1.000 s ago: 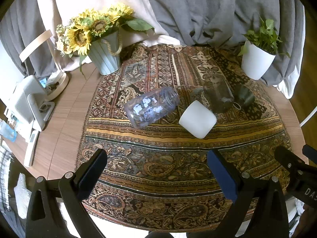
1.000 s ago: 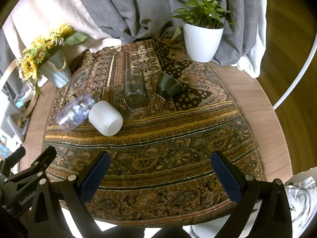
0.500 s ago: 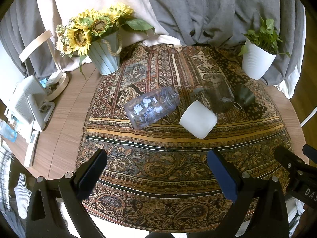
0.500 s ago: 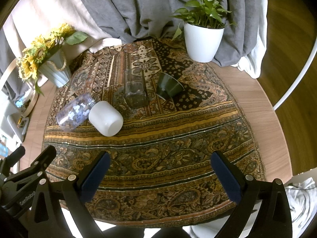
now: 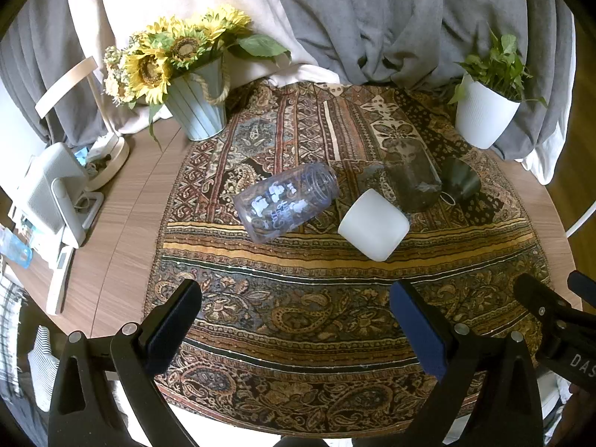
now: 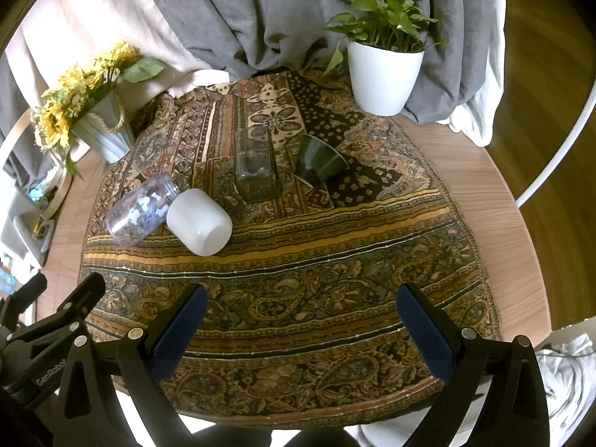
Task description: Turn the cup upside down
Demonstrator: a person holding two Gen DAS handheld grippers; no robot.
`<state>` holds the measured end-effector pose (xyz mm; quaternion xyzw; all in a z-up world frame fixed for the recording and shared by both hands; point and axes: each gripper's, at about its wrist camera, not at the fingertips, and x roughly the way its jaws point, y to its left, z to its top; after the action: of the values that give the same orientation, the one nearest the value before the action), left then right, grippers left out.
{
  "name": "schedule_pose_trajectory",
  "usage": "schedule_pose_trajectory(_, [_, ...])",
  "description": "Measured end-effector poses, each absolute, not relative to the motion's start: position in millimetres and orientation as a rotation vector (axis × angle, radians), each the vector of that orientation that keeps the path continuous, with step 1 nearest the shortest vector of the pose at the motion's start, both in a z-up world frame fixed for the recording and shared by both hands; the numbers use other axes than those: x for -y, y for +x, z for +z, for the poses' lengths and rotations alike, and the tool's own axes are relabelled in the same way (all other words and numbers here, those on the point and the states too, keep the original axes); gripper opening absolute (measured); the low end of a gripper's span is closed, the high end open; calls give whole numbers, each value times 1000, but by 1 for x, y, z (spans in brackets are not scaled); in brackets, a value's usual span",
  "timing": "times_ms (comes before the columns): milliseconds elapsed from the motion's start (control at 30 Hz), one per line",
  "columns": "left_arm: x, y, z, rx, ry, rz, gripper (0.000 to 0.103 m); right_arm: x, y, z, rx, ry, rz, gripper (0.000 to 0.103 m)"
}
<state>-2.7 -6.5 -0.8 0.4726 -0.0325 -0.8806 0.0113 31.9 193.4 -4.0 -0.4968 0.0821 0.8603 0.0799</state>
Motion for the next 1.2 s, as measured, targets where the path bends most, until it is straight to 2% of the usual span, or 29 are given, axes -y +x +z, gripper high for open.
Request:
schedule_pose_trajectory(533, [28, -12, -16, 55, 1506, -2645, 103, -176, 2, -24, -199, -1633, 2626, 102])
schedule_pose_trajectory(1200, [52, -32, -65, -108, 1562, -2420, 103, -123, -82, -69, 130, -1905, 2751, 99])
